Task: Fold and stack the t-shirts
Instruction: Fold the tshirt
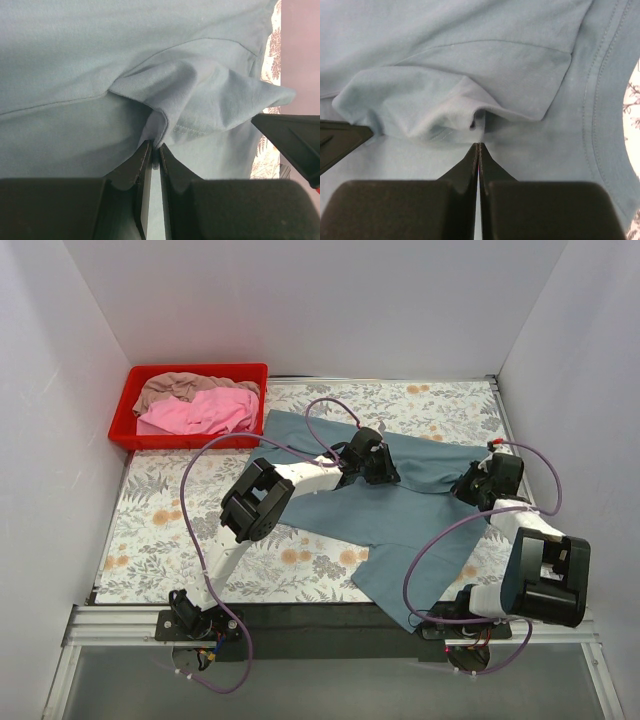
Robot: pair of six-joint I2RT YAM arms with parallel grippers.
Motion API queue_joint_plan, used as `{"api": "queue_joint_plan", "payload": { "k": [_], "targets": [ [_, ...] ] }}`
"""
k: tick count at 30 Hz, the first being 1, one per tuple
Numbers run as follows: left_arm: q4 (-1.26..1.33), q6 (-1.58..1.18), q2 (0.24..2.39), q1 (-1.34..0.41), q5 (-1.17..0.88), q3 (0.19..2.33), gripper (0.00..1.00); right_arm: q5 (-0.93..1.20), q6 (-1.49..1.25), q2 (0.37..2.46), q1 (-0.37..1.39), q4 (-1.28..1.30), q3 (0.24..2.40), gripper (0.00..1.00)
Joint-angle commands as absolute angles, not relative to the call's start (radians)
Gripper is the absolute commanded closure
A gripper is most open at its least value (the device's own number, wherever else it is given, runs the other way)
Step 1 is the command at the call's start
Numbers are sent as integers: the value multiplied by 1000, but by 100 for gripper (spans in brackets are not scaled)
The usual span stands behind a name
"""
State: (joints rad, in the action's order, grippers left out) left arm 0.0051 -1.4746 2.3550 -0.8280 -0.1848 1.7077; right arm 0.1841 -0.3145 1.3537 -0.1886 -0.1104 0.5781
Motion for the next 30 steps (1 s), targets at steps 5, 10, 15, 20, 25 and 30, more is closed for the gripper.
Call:
{"api": "queue_joint_plan", "payload": {
  "k": [5, 10, 15, 20, 25, 30],
  "targets": [
    [-84, -1474, 2247, -828, -227, 1687, 90, 228, -341, 1229, -193, 33, 572, 99],
    [-113, -1468, 2195, -830, -247, 1632, 90, 271, -345, 1167, -193, 78, 549, 99],
    [-181, -1450, 2181, -828, -273, 1637, 90, 330, -359, 1105, -193, 124, 511, 99],
    [-219, -1447, 2187, -828, -291, 1650, 90, 347, -374, 1002, -193, 176, 482, 99],
    [-264, -1445, 2194, -818, -324, 1675, 90, 315, -379, 934, -193, 225, 471, 99],
    [-302, -1445, 2181, -795, -342, 1680, 90, 292, -374, 925, -193, 259, 474, 99]
  ]
}}
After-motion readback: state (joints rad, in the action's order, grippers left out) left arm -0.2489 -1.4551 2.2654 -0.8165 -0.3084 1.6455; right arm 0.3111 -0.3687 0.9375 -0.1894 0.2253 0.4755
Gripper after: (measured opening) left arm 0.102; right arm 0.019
